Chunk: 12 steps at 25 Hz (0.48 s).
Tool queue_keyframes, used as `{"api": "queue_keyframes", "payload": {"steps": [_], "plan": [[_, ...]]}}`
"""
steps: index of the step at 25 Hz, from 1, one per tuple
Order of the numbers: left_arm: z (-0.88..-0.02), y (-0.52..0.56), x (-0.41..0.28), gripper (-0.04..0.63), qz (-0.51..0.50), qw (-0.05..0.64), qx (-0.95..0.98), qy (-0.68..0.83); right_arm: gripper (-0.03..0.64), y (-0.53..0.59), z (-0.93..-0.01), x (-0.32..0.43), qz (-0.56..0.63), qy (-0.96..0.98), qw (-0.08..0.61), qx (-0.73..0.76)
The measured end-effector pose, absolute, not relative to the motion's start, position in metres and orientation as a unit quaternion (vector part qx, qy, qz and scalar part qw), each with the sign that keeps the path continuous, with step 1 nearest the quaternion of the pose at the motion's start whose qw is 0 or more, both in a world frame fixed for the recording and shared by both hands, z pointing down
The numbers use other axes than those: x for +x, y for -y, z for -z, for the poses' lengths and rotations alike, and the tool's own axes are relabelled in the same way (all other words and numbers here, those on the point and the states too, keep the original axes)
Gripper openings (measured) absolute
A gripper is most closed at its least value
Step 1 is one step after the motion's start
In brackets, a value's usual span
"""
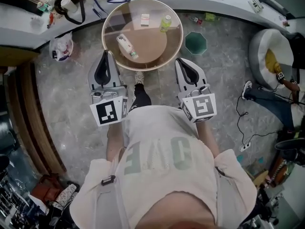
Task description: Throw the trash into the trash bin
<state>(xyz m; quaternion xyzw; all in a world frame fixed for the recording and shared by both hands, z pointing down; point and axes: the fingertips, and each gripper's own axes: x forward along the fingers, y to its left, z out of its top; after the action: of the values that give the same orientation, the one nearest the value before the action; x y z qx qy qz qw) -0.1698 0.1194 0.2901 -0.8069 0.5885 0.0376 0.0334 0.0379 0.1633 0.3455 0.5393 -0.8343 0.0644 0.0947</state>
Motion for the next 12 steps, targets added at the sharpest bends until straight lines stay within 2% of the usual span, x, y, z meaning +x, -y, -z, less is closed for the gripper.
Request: {"api": "queue_keyframes", "payload": {"steps": [12], "plan": [[-0.297,0.018,-0.228,0.012,-0.041,0.020,-0.826,-0.561,0.014,-0.026,-0.335,-0.034,-0.061,0.818,0.102,0.562]]}}
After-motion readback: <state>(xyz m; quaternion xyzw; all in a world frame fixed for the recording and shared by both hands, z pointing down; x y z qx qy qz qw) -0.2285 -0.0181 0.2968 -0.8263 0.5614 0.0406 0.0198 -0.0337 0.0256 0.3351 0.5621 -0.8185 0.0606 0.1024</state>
